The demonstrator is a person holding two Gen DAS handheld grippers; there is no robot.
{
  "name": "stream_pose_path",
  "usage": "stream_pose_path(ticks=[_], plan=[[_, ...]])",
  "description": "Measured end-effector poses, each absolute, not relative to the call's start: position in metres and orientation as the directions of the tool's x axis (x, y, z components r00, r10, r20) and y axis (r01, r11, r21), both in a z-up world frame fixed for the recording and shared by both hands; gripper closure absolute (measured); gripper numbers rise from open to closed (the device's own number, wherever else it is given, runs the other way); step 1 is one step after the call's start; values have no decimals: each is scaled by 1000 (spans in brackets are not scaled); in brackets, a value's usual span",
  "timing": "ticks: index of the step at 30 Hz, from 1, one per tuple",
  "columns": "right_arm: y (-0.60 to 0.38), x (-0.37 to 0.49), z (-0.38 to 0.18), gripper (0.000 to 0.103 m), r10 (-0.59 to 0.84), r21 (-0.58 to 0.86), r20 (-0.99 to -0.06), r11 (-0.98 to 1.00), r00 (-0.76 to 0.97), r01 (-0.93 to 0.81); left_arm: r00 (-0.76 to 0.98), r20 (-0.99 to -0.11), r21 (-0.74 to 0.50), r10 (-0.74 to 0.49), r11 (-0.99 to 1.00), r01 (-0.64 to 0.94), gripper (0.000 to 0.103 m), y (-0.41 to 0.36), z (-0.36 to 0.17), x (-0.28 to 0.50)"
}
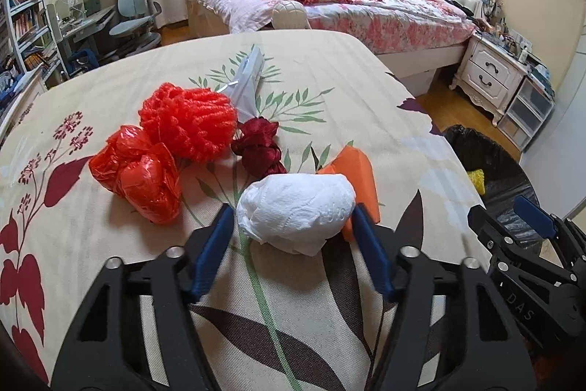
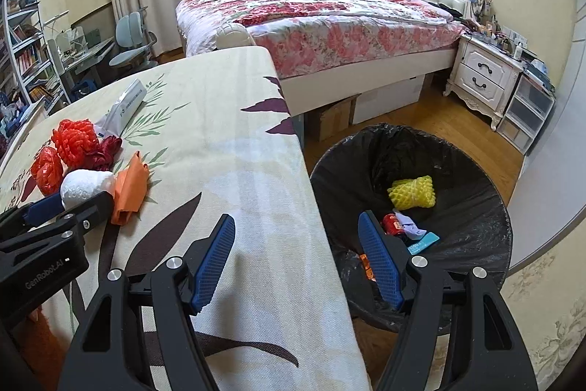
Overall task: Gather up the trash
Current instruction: 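Grasp the white plastic bag ball with the left gripper, then grasp the orange foam piece with the right gripper while the left gripper holds the white bag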
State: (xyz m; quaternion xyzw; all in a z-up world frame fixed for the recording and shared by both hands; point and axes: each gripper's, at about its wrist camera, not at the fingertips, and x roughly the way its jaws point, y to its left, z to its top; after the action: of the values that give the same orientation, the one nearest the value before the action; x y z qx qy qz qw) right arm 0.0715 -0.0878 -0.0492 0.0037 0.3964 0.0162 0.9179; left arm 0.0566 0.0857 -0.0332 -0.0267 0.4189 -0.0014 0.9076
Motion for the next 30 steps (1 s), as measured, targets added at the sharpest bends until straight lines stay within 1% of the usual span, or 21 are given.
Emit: stream_pose_path(ticks=[1, 3, 5, 8, 18, 30], plan=[[-87, 71, -50, 35, 35, 20, -728, 999, 684, -30, 646, -762, -54, -30, 998, -17, 49, 86, -34, 57], [-85, 71, -50, 35, 37, 19, -730, 999, 682, -34, 653, -757, -55, -35, 998, -11, 54, 87, -34, 56], [-84, 71, -49, 35, 39, 18, -731, 999, 682, -38, 656, -754, -49, -37, 999, -1, 56, 86, -33, 55], [-80, 71, -48, 35, 44, 18, -729, 999, 683, -46, 662, -749, -44, -38, 999, 7, 58, 86, -32, 52], [-50, 71, -42, 35, 93, 17, -727, 993, 680, -117, 673, -739, -52, -21, 998, -25, 58, 110, -23, 29], [0, 82, -42, 35, 174, 26, -740, 973, 649, -231, 669, -741, -44, 53, 991, -127, 58, 164, -23, 10]])
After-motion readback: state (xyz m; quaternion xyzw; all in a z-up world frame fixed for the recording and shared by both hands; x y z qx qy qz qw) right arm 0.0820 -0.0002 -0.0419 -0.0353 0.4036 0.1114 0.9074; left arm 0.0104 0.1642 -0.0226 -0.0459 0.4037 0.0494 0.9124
